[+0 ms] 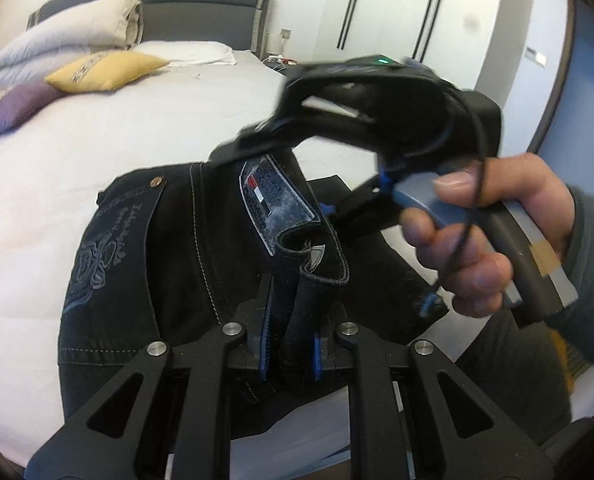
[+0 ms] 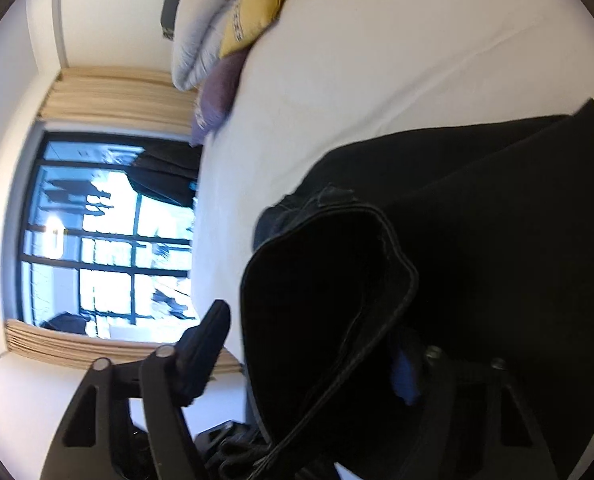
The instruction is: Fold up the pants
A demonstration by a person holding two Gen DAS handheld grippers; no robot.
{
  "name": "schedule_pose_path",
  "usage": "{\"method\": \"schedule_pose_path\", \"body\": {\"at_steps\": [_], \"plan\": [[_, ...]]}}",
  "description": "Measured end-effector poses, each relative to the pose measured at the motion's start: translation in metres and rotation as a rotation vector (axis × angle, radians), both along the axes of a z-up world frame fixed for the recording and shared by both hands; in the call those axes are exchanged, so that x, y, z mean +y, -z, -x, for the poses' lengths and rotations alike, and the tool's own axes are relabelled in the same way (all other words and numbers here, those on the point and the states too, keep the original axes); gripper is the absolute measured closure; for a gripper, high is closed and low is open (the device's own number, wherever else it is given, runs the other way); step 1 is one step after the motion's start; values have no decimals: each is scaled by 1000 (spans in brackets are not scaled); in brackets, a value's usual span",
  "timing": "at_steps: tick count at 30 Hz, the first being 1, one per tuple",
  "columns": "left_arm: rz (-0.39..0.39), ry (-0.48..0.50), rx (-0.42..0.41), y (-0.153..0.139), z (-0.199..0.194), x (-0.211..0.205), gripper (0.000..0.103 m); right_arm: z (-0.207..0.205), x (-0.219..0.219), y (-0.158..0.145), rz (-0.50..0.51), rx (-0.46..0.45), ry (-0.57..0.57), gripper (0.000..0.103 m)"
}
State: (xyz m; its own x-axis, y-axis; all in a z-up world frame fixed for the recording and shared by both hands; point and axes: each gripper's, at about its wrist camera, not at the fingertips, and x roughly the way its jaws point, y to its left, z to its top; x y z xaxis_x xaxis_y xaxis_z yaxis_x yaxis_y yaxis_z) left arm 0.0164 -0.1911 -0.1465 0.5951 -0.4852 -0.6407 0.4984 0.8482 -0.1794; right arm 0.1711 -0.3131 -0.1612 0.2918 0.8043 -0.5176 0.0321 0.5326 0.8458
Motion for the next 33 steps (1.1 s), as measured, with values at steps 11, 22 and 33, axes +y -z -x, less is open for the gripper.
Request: {"method": "schedule_pose_path", "body": {"at_steps": [11, 22, 33], "plan": [[-95, 67, -103, -22, 15, -41, 90, 13, -32, -25, 98, -165, -7, 82], [-181, 158, -62, -4, 9, -114, 88, 8, -88, -6, 108, -138, 45, 82], [-272, 192, -34, 37, 15, -147, 76, -2, -96, 28, 137, -95, 65, 82]]}}
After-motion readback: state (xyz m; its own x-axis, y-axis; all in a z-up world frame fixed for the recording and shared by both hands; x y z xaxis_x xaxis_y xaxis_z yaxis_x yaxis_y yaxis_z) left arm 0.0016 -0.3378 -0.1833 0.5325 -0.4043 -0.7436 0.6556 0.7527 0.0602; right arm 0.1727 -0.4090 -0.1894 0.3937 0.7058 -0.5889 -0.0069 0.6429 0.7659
